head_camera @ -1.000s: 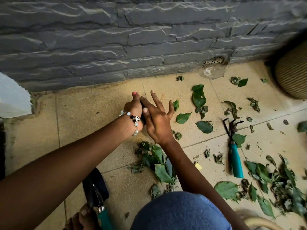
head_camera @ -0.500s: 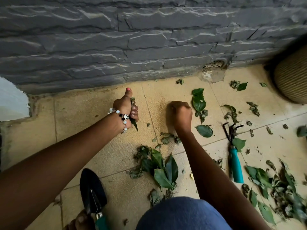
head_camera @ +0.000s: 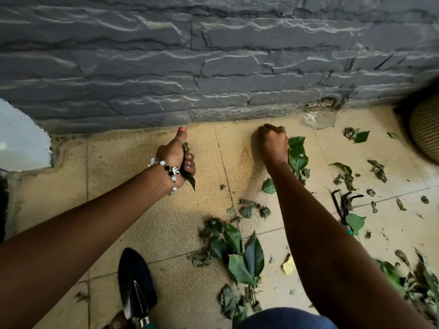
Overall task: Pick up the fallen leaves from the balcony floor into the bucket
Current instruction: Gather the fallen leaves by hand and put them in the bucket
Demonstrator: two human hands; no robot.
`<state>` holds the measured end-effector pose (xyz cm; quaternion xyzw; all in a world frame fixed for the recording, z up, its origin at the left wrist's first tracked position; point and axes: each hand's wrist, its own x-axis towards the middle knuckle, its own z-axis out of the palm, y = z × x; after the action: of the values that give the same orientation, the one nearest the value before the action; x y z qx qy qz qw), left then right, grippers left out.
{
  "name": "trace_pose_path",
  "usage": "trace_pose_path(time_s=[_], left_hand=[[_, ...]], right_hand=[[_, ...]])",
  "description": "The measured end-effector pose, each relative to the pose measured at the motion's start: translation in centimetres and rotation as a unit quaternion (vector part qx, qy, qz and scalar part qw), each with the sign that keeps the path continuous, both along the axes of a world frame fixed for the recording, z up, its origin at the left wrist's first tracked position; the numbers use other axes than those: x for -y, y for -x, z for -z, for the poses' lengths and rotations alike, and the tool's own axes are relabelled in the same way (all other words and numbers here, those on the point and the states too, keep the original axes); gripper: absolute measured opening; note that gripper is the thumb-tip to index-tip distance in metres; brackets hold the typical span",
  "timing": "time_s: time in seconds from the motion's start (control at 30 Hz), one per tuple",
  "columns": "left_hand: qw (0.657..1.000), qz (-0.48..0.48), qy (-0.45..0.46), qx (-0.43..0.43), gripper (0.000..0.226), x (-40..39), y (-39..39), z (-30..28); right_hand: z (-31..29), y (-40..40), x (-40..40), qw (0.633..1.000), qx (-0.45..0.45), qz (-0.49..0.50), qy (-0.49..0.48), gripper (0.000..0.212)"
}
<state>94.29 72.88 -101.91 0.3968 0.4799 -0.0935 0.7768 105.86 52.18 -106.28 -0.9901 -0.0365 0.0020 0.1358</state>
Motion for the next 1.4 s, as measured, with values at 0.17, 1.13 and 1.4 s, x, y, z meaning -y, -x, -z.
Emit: trace_pose_path(time_s=[0.17,1.13,1.4], left_hand=[[1.0,-0.002,-0.004,0.009,0.043,0.4,0.2,0.3],[0.999,0.008,-0.033,0.021,0.037,2.4,-1.7,-1.4],[0.998,0.051,-0.046,0.01,0.039,1.9,-0.8,-0.2]], right_hand=[[-0.8,2.1,-1.3,0.983,0.051,0.046,-0.17,0.022],[-5.5,6.1,-1.1,0.887,-0.045,0.049,-0.457,0.026],[0.2,-1.6,8.9,0.977,-0.196,-0.043,0.075,0.066]])
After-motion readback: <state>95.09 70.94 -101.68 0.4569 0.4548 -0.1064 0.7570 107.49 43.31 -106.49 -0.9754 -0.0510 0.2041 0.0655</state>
